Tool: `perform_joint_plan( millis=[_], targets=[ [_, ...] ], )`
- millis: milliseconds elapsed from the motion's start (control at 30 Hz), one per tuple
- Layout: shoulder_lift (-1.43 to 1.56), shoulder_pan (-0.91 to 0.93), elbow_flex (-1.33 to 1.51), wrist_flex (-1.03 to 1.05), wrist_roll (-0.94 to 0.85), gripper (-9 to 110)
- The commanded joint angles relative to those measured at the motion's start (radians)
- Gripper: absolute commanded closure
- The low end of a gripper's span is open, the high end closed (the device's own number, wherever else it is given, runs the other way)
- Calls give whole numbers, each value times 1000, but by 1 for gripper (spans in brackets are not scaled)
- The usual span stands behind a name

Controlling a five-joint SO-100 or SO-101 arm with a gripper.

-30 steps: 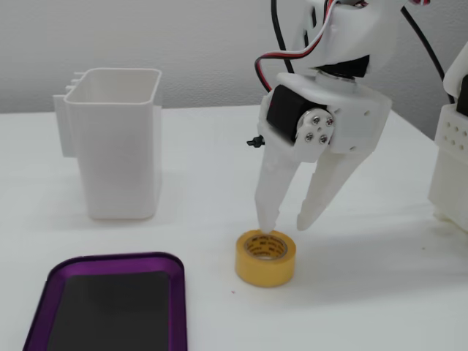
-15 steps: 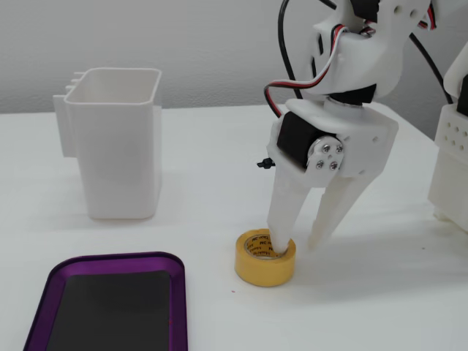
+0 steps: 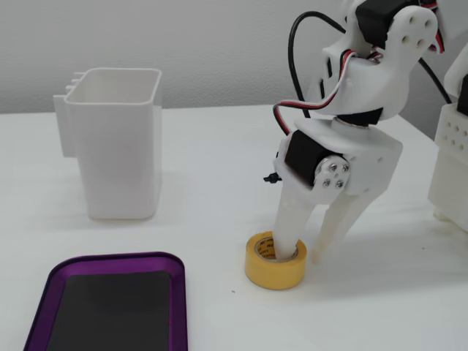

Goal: Pick up the yellow tape and place it in the box.

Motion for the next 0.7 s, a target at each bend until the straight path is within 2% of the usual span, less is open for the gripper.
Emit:
perform_joint_plan(
  millis=[0,133,433,567,667],
  targets=[
    [-2,-8,14,-12,-8,91],
    [12,-25,9,-8,5,103],
    [115,-64,-318,213,23,102],
    [192,-160,-428,204,35,102],
    [193,-212,-472,83,35,102]
  ],
)
